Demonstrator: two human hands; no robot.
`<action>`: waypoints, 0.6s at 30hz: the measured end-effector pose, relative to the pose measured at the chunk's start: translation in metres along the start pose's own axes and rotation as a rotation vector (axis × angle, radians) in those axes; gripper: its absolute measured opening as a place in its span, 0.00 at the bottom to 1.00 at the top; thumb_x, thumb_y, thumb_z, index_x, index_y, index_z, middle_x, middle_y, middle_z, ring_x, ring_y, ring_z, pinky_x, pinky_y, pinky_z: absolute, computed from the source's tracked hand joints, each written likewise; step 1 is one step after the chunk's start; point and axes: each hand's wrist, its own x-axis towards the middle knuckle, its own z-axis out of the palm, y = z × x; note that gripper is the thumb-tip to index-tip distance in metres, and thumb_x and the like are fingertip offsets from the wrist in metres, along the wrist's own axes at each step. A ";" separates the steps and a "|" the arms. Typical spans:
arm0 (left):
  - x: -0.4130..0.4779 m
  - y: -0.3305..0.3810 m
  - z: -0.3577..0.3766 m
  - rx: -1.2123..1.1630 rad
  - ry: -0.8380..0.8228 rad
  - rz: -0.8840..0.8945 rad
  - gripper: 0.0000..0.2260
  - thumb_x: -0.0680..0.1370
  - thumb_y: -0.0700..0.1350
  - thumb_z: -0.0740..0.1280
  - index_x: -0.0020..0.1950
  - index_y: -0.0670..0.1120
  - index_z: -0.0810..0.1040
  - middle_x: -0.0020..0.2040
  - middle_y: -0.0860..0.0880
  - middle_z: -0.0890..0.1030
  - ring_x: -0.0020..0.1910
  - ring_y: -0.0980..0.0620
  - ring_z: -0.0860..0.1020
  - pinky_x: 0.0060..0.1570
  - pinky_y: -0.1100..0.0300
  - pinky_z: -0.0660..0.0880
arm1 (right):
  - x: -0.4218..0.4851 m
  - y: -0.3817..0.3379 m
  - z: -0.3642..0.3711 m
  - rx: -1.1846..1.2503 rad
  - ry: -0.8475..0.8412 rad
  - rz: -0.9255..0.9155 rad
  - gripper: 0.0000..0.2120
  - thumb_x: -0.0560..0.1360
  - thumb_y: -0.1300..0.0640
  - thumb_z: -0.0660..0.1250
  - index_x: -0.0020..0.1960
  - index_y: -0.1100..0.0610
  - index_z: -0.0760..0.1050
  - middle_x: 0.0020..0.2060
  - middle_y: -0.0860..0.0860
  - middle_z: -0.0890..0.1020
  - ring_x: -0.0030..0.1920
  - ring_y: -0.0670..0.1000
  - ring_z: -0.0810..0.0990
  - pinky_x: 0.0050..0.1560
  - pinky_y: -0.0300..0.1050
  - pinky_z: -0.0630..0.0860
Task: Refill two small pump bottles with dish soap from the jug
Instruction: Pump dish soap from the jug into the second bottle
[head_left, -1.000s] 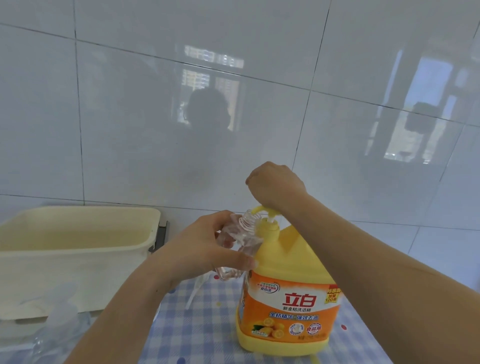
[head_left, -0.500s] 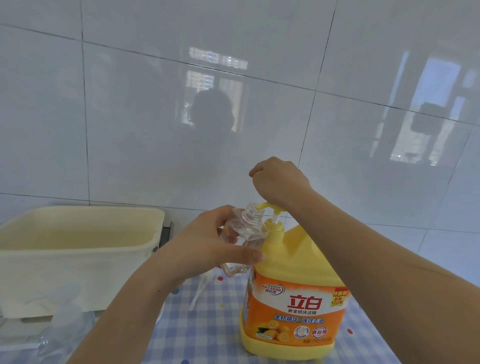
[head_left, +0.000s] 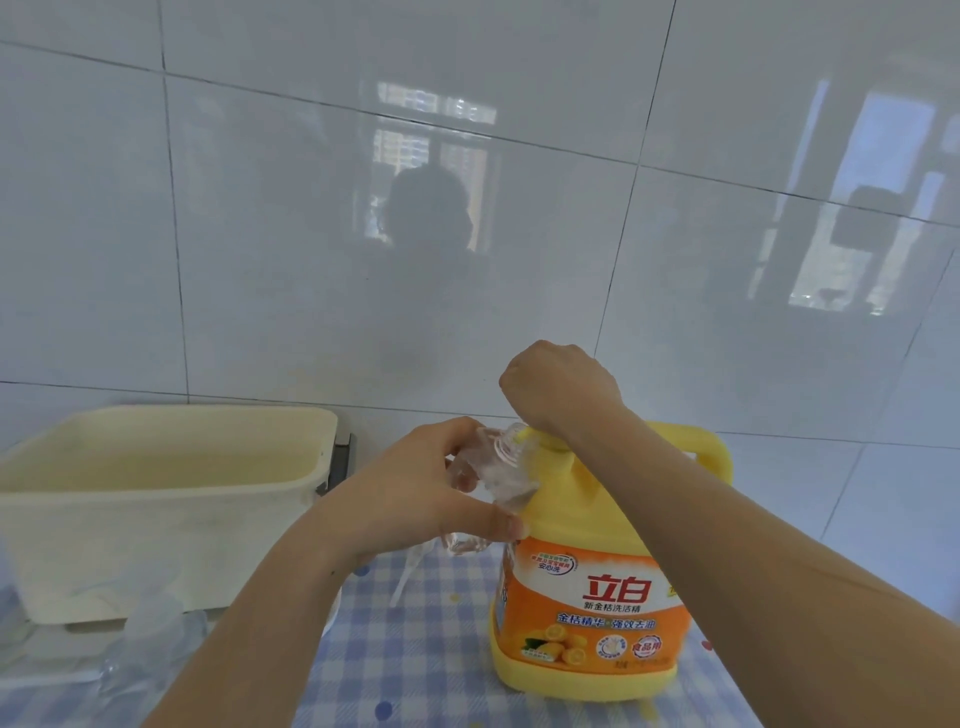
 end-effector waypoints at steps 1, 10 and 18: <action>0.000 0.000 0.000 -0.006 -0.006 -0.006 0.23 0.60 0.55 0.80 0.53 0.58 0.78 0.50 0.55 0.83 0.51 0.53 0.81 0.55 0.48 0.79 | -0.002 -0.001 -0.001 -0.008 -0.006 -0.001 0.08 0.70 0.62 0.55 0.32 0.56 0.63 0.34 0.51 0.70 0.35 0.53 0.66 0.43 0.49 0.65; 0.002 -0.002 0.002 -0.052 -0.043 -0.016 0.23 0.62 0.52 0.80 0.55 0.59 0.78 0.50 0.59 0.83 0.51 0.57 0.81 0.55 0.51 0.80 | 0.000 -0.002 0.000 -0.020 -0.013 -0.012 0.07 0.68 0.64 0.53 0.33 0.56 0.62 0.34 0.51 0.70 0.39 0.55 0.68 0.43 0.49 0.65; 0.000 0.006 0.006 -0.140 -0.045 0.004 0.23 0.67 0.48 0.78 0.59 0.57 0.76 0.50 0.57 0.82 0.50 0.54 0.82 0.47 0.51 0.83 | 0.007 -0.005 -0.018 0.088 0.074 -0.003 0.19 0.68 0.63 0.54 0.50 0.54 0.80 0.46 0.50 0.81 0.45 0.55 0.79 0.50 0.49 0.76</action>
